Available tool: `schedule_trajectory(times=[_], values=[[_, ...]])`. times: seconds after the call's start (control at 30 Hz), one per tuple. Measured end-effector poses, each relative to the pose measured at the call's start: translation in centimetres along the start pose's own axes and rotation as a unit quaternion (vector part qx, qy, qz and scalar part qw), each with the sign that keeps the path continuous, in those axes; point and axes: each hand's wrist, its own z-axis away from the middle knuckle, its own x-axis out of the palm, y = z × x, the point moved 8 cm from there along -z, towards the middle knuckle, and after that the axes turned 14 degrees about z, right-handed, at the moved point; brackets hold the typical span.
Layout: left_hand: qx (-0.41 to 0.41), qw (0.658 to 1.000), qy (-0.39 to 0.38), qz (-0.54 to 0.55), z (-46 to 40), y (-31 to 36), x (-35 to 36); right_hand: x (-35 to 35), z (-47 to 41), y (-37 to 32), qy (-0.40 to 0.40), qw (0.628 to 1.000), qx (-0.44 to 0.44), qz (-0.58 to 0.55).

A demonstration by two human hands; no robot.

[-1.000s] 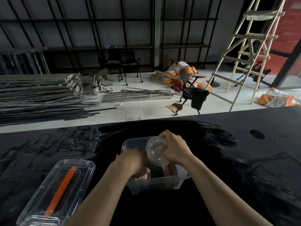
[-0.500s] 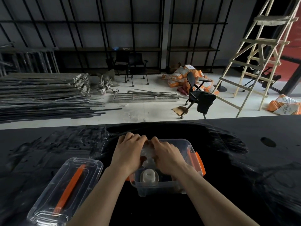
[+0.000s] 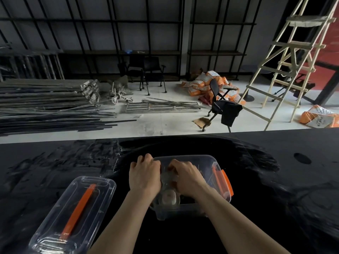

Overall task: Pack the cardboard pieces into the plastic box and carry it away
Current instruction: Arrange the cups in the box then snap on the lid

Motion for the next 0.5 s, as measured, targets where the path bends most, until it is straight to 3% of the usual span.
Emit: schedule_trajectory(times=[0.3,0.5], values=[[-0.008,0.999,0.027,-0.032,-0.3,0.2,0.3,-1.8,-0.4,1.2,0.059,0.997,-0.002,0.041],[0.017,0.999,0.043,-0.023,-0.7,0.9,0.3,-1.7,-0.3,1.5,0.058,0.997,0.010,0.058]])
